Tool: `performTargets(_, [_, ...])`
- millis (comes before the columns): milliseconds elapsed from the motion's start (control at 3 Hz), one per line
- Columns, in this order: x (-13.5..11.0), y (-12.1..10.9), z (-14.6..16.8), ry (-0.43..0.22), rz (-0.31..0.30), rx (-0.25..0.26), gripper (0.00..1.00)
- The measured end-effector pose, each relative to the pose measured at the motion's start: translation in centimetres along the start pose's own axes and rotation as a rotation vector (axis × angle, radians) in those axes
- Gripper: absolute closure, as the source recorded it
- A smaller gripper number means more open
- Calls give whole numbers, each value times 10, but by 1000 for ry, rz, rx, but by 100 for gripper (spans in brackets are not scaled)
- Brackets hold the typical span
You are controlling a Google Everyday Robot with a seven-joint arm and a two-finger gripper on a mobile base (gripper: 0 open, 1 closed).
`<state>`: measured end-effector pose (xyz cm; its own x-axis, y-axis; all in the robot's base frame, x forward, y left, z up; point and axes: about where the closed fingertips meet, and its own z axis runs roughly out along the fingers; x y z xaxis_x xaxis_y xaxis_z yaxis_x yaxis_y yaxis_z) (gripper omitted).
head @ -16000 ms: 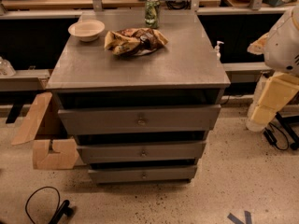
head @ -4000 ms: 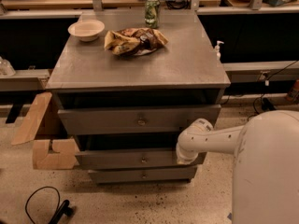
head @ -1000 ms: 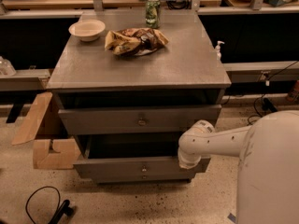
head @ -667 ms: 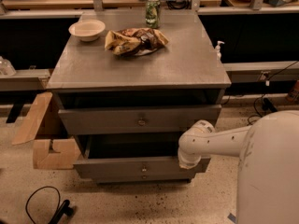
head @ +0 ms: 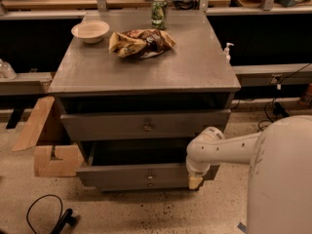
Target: Open middle drawer
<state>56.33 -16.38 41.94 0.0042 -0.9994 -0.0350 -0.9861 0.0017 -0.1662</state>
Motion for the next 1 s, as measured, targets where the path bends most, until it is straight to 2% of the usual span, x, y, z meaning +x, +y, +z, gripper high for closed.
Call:
performTargets(333, [0, 0, 0, 0, 0, 0, 0])
performTargets(667, [-2, -7, 5, -27, -16, 2, 0])
performTargets(1000, [-3, -6, 6, -26, -20, -3, 2])
